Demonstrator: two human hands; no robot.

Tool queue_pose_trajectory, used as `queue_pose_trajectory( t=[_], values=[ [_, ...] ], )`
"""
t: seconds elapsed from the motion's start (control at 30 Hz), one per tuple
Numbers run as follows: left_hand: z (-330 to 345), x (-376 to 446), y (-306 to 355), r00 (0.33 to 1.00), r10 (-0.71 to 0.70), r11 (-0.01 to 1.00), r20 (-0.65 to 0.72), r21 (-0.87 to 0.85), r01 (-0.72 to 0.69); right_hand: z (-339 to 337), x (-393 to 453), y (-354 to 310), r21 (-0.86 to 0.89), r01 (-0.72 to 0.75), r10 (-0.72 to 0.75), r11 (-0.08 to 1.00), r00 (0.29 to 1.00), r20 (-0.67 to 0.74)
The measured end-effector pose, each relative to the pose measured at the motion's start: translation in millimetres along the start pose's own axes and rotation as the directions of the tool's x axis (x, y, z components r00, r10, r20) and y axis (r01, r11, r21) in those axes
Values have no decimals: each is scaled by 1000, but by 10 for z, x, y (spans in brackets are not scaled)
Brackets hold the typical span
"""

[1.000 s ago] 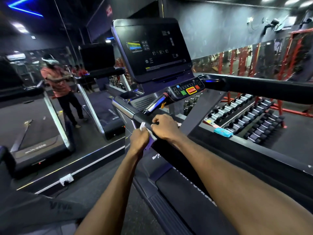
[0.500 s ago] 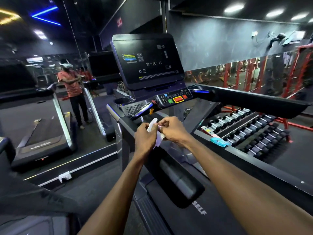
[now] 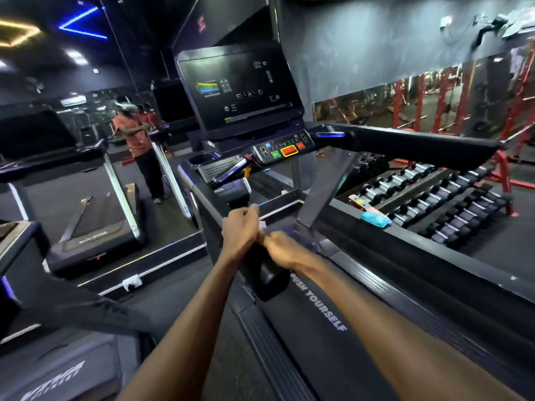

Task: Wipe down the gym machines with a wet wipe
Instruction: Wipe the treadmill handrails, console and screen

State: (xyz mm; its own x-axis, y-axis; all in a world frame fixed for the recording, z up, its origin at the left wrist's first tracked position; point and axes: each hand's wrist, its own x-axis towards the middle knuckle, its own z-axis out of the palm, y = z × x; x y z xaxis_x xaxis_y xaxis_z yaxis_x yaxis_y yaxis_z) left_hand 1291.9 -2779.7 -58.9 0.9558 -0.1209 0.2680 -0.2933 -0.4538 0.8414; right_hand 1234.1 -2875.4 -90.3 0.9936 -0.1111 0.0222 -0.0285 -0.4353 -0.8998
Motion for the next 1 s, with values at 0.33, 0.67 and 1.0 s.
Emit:
queue_pose_trajectory(
  t=[0.33, 0.67, 1.0],
  values=[
    [149, -41, -77, 995, -35, 999, -99, -27, 32, 129, -394, 62, 198, -5, 1, 980, 1000, 23],
    [124, -254, -88, 997, 9, 986, -74, 164, 3, 275, -930, -154, 34, -23, 33, 999, 938, -344],
    [148, -303, -57, 994, 15, 969, -109, 247, 13, 397, -1088, -105, 372, -39, 171, 928, 928, -330]
  ],
)
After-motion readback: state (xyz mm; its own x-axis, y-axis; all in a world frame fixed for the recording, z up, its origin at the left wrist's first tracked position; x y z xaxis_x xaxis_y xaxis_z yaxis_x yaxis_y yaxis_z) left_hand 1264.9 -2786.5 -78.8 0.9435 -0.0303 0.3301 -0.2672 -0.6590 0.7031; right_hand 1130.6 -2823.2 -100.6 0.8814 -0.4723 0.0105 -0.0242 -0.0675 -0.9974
